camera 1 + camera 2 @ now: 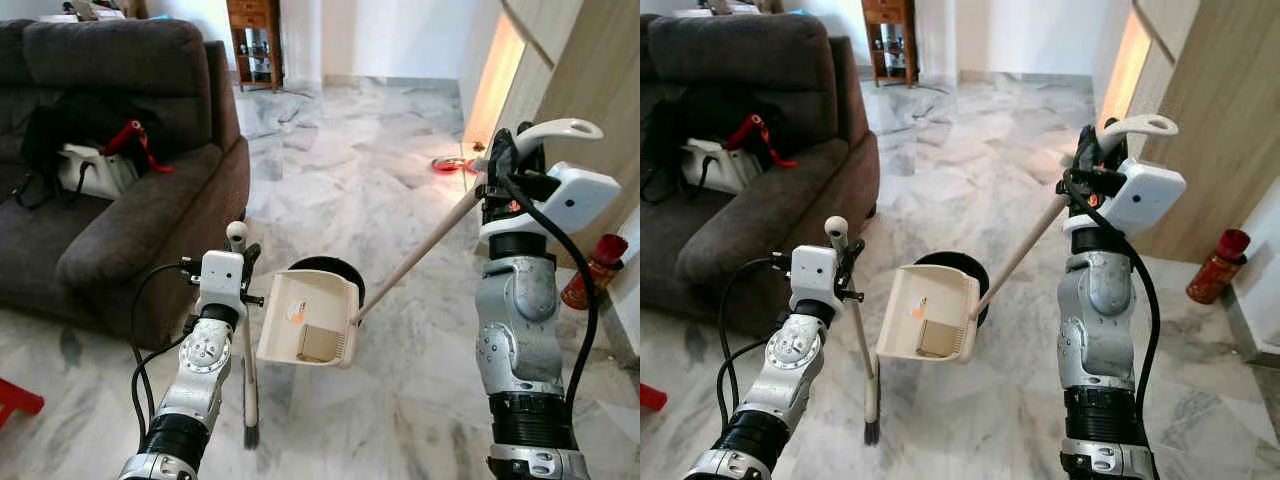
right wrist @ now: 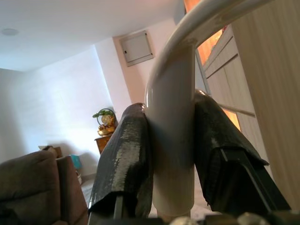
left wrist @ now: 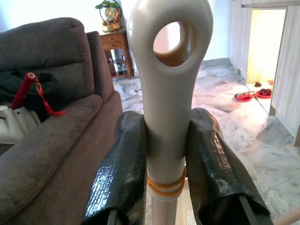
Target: Sweep floor
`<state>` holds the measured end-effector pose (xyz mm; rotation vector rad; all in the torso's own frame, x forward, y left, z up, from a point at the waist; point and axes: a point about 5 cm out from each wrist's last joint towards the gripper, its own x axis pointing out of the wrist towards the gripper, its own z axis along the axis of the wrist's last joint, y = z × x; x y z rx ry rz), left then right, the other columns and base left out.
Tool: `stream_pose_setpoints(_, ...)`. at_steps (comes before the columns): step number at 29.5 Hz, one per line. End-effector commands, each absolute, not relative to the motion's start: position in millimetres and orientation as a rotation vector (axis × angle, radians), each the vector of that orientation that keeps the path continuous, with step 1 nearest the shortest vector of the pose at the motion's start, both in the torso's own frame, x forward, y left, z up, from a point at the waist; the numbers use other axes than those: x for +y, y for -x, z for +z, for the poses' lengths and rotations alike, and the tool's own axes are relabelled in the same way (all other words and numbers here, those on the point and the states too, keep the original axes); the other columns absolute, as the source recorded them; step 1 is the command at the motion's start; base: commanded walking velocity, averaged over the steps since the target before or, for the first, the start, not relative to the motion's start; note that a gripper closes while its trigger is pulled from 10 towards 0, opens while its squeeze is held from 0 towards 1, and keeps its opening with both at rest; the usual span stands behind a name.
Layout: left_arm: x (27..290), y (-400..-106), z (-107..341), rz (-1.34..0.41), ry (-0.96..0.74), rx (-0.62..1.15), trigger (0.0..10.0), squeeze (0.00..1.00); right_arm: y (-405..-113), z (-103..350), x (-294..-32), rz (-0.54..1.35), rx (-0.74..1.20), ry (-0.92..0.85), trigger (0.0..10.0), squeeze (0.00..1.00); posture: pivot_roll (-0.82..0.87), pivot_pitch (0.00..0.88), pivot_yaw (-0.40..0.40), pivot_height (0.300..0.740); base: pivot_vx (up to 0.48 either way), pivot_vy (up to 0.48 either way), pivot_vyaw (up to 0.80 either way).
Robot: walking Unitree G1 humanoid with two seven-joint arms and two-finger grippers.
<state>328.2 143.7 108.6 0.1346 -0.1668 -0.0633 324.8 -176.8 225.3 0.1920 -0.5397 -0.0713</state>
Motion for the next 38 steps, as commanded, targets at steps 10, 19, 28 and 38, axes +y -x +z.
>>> stream_pose_setpoints(10, 145.3, -329.7, 120.9, -0.061, -0.14, -0.229, 10.0, 0.0, -320.7, 242.3, -174.7, -0.061, -0.623, -0.214, 10.0, 0.0, -0.06, 0.0, 0.035, 0.74, 0.265, 0.0, 0.0)
stream_pose_setpoints(19, 144.8, -330.1, 121.6, -0.061, -0.14, -0.232, 10.0, 0.0, -320.8, 242.0, -175.0, -0.06, -0.623, -0.217, 10.0, 0.0, -0.06, 0.0, 0.035, 0.74, 0.265, 0.0, 0.0)
stream_pose_setpoints(28, 144.6, -330.1, 122.1, -0.059, -0.139, -0.235, 10.0, 0.0, -319.9, 244.7, -174.3, -0.054, -0.635, -0.22, 10.0, 0.0, -0.06, 0.0, 0.034, 0.74, 0.27, 0.0, 0.0)
stream_pose_setpoints(38, 145.0, -329.9, 122.2, -0.06, -0.137, -0.236, 10.0, 0.0, -320.0, 244.6, -172.1, -0.048, -0.634, -0.225, 10.0, 0.0, -0.06, 0.0, 0.034, 0.74, 0.269, 0.0, 0.0)
